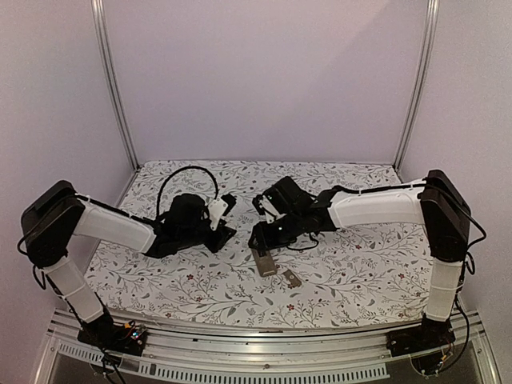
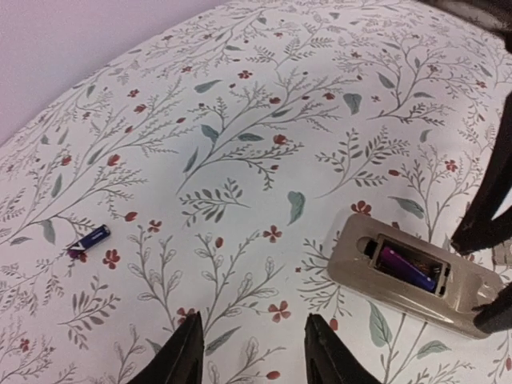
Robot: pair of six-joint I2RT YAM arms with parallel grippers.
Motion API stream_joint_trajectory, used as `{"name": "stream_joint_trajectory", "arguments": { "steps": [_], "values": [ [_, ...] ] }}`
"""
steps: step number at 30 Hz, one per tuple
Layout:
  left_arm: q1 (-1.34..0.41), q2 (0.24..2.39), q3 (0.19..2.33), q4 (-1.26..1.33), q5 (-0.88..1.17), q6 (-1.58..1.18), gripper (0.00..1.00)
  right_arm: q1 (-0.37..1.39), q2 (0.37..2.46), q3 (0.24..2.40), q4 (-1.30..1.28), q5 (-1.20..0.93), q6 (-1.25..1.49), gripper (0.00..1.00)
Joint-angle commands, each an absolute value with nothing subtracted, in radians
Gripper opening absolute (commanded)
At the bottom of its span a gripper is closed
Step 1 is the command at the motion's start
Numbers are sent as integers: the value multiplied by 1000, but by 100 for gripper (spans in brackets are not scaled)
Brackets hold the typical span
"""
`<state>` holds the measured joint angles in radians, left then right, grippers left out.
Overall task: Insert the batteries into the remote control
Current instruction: Press the battery in the battery compartment.
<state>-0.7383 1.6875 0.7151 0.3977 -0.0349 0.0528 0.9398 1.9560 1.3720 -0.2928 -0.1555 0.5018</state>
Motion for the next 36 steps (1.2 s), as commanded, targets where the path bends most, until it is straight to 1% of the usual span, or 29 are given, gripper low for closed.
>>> {"name": "stream_joint_trajectory", "arguments": {
  "steps": [1,4,8,13,19,22,28,36],
  "values": [
    [-729,1597,734,308,-290,-21,45,970,1980,1420,-384,65,594,48],
    [-727,1525,703,319,-398,-55,49,988,2028,1487,-424,106,587,54],
    [-727,1475,674,330,-458,-62,52,1014,2094,1570,-485,136,584,55],
    [-729,1471,670,345,-432,-73,52,1022,2136,1609,-535,196,594,55],
    [-741,1455,652,366,-422,-66,52,1039,2193,1676,-567,188,587,55],
    [-745,1448,644,383,-409,-63,52,1044,2223,1707,-591,184,576,54],
    [-747,1435,634,396,-408,-54,52,1050,2233,1709,-642,246,581,54],
    [-752,1433,625,409,-403,-46,52,1058,2258,1720,-641,218,574,51]
  ]
}}
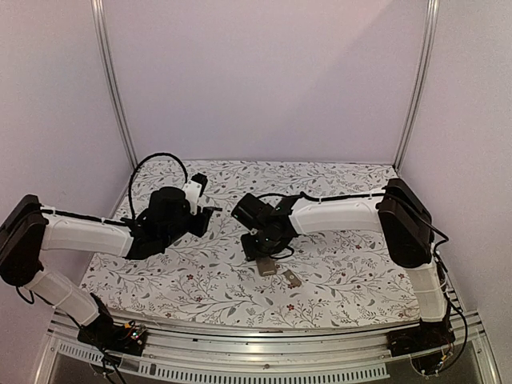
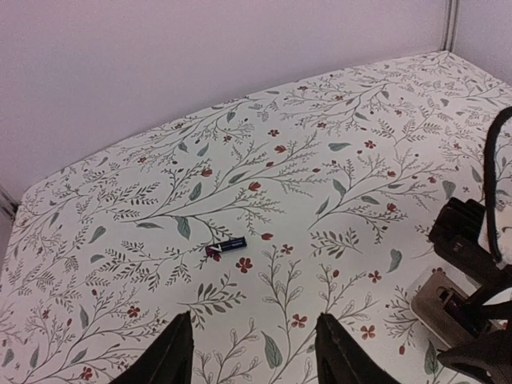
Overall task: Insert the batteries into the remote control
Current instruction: Press the battery in the battery compartment.
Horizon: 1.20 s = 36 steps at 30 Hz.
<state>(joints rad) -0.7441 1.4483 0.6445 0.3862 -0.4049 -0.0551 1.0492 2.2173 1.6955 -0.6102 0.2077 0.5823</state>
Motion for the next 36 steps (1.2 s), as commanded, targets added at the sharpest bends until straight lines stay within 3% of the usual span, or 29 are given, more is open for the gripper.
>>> {"name": "stream_joint_trajectory", "arguments": {
  "steps": [1,9,14,20,29,36],
  "values": [
    [-752,1434,623,410,-404,-46,52,1058,2265,1726,-647,225,571,50],
    [-755,1430,616,425,-396,-40,52,1060,2338,1770,-680,260,518,43],
    [-757,1422,611,426,-405,-32,52,1061,2362,1768,-690,270,492,24],
    [-757,1426,609,430,-409,-26,52,1062,2328,1702,-656,267,427,13],
    [-758,1426,613,424,-423,-14,52,1065,2261,1569,-598,197,279,16],
    [-758,1435,617,420,-425,-12,52,1065,2264,1611,-595,196,256,20]
  ]
}}
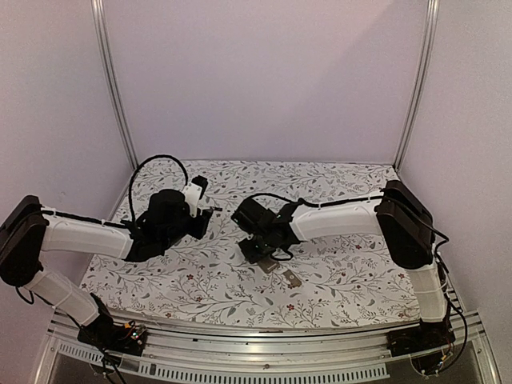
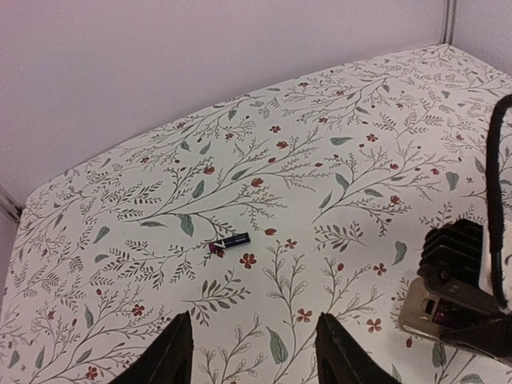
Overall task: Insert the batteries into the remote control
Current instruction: Press the battery in the battery compartment, then pick up the battery from the center of the board.
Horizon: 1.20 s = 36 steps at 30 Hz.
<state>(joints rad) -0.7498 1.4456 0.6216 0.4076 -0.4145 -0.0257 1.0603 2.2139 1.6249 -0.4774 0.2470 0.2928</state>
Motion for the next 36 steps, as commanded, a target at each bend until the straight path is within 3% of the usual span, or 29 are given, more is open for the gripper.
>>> {"name": "stream_joint_trajectory", "arguments": {
  "steps": [1,10,23,28,36],
  "values": [
    [-758,1437,617,420,-424,-12,52,1065,2263,1622,-592,188,250,20],
    [-738,1476,658,379,-419,-30,55,1042,2142,1672,-524,131,215,25],
    [-640,1617,807,221,-322,-88,61,964,1982,1579,-413,66,139,34],
    [-548,1738,944,92,-172,-114,62,936,1925,1506,-359,45,115,37],
    [-515,2057,1276,-58,-114,65,64,911,1875,1414,-302,10,83,41]
  ]
}}
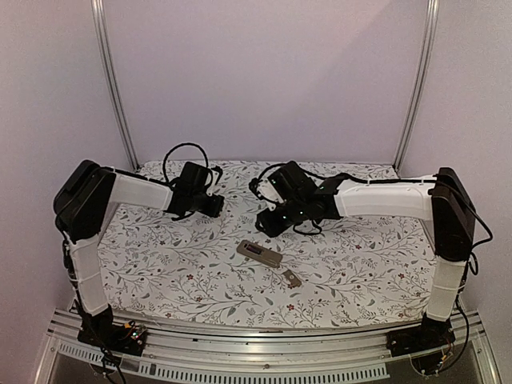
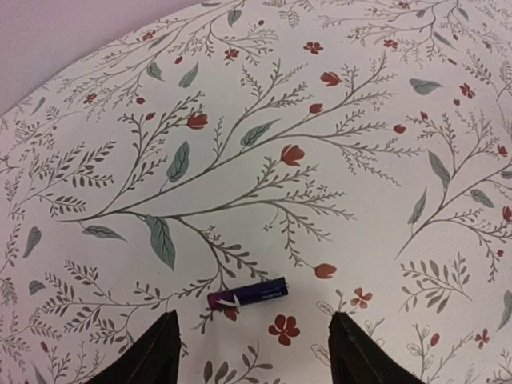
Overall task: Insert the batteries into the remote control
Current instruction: Pick up the battery from the center of the board.
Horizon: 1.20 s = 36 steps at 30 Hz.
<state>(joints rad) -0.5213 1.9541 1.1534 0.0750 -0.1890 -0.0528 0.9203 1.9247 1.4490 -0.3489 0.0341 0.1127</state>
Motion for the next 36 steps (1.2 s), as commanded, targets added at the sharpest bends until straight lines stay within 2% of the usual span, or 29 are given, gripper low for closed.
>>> {"name": "stream_joint_trajectory", "arguments": {
  "steps": [1,5,10,11,12,16,20,28,36],
  "values": [
    [-511,2083,1312,-75,-107,92,64,910,1872,1406,-299,-15,77,42],
    [-463,2138,1404,-112,-30,145,64,910,1858,1366,-284,-32,69,43],
    [-416,2172,1469,-186,236,240,65,910,1850,1336,-260,-48,68,43],
    [-416,2180,1490,-220,282,272,75,910,1851,1334,-258,-49,65,44],
    [-416,2187,1506,-250,309,305,77,910,1852,1332,-257,-50,65,44],
    [-411,2236,1598,-374,254,395,77,910,1855,1328,-251,-60,60,44],
    [-404,2281,1639,-464,150,472,72,910,1850,1314,-242,-64,58,45],
    [-373,2262,1597,-412,198,611,72,910,1847,1291,-235,-77,58,45],
    [-326,2316,1664,-521,287,648,71,910,1840,1284,-241,-77,48,45]
  ]
}}
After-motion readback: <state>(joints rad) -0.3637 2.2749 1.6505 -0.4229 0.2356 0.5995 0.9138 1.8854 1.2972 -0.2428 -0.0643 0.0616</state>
